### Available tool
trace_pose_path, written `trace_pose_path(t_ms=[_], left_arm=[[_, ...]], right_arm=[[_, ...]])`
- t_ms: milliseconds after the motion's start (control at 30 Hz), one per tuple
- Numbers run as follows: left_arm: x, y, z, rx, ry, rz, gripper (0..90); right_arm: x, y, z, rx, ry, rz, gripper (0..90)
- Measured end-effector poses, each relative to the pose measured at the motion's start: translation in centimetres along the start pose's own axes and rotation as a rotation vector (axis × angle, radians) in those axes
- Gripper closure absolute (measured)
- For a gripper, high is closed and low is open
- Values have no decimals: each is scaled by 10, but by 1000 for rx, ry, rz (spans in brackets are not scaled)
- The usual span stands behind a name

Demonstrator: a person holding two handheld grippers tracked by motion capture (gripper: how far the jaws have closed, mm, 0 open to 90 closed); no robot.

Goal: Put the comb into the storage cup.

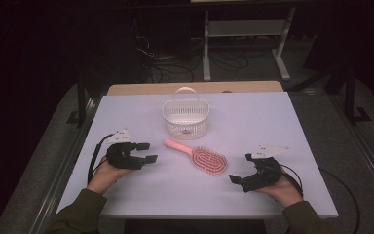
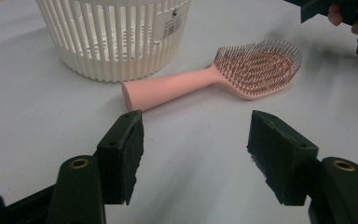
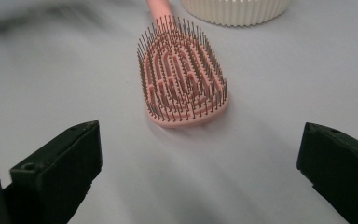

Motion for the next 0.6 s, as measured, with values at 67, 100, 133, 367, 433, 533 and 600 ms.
trace_pose_path(t_ms=[67, 100, 133, 367, 433, 533, 600], left_arm=[[0, 1, 0, 3, 1, 0, 400], [-1, 2, 1, 0, 0, -1, 414], [-1, 2, 1, -2, 3, 0, 430], [-4, 7, 3, 0, 10, 1, 521], [-5, 9, 4, -3, 10, 2, 549], [-6, 11, 5, -5, 12, 4, 588], [-8, 12, 5, -8, 11, 6, 610]], right_arm=[[0, 0, 0, -1, 0, 0, 0], [0, 0, 0, -1, 0, 0, 0], [0, 0, 0, -1, 0, 0, 0], [-1, 0, 0, 1, 1, 1, 0], [-1, 0, 0, 0, 0, 2, 0], [0, 0, 0, 0, 1, -1, 0], [0, 0, 0, 0, 1, -1, 0]])
Point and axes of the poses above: each handheld gripper's, and its own axes: x roughly backward along the jaws, y roughly out of its top, z roughly to its left, the point moved 4 cm from there along -x, roughly forward along the jaws, and after that the axes turned 6 degrees about -x, right-handed, at the moved point
